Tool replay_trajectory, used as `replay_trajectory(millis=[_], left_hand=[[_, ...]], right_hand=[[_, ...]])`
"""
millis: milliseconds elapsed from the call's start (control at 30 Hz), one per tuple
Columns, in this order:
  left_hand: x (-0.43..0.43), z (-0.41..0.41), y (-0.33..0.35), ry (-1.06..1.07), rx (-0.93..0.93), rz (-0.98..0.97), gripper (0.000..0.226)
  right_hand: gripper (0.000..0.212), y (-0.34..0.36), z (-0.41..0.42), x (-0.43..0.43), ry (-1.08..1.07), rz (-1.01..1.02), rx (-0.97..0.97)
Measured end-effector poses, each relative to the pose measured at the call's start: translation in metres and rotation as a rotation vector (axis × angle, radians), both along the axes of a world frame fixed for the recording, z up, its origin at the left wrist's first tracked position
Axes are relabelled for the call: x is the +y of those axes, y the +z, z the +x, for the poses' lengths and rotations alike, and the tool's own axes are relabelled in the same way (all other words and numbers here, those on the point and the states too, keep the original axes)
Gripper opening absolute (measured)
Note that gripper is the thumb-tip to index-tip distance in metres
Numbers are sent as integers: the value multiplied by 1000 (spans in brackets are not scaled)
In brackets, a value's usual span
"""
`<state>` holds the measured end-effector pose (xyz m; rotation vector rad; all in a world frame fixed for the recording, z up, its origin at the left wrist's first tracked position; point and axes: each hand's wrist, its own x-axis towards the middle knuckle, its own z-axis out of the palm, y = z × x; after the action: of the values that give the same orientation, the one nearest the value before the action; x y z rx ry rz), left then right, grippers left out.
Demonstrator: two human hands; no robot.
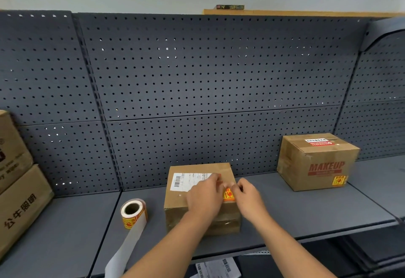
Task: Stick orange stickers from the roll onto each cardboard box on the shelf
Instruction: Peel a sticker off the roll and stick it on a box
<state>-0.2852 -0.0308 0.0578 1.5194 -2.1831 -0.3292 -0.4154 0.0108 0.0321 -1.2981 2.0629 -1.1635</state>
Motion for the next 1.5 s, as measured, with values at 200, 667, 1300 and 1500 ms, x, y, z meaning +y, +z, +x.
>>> replay_trajectory(millis=[200,667,1300,1500], left_hand=[[1,2,-4,48,181,7,29],[-37,103,8,312,307,20,41],[-12,113,-14,-55,808,519,58],[-3,122,-39,-128,785,458,67]], right_hand=[[37,0,-1,4,-16,-92,-165],[28,11,-14,2,46,-35,-292],[27,10,-14,13,218,-134,-501],[74,-11,-24,24,297,-167,-452]])
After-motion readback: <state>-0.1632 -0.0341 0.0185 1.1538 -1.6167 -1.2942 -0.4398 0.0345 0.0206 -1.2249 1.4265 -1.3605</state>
